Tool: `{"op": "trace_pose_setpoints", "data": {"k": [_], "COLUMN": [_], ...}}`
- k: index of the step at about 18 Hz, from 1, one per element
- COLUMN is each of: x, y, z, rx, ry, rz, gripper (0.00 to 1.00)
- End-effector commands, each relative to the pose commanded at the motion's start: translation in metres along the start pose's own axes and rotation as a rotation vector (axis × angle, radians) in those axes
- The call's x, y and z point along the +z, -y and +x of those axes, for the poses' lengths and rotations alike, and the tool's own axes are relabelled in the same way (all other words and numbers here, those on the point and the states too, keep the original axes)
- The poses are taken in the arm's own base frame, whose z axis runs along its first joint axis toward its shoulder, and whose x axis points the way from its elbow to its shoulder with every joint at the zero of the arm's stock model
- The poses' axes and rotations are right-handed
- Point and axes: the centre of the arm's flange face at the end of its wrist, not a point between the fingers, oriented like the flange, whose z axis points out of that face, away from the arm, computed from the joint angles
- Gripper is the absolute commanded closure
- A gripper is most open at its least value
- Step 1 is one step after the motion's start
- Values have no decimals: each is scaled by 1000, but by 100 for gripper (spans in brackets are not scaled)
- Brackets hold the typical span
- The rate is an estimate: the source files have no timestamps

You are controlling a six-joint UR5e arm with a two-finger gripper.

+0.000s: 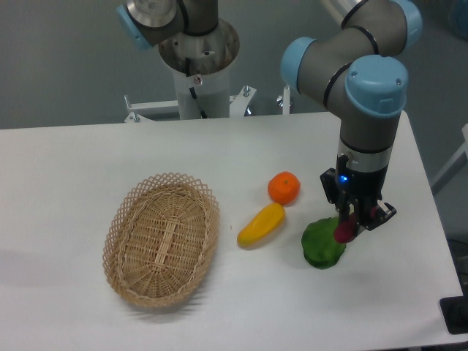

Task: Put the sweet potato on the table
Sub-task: 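Carry the purple sweet potato in the gripper toward the basket's side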

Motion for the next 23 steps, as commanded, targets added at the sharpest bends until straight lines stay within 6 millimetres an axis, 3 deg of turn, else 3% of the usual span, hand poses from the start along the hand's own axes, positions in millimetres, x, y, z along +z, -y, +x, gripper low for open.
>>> {"op": "trace_pose_setpoints", "data": {"k": [8, 16, 20, 23], "x": [8, 36, 62, 93], "y": [15, 84, 130, 158], "z": [4, 19, 33, 50], "rx": [-69, -210, -310, -325], "ry": [-10, 45, 85, 75], "rz": [2, 38, 58, 31], "gripper": [71, 71, 71, 71]}}
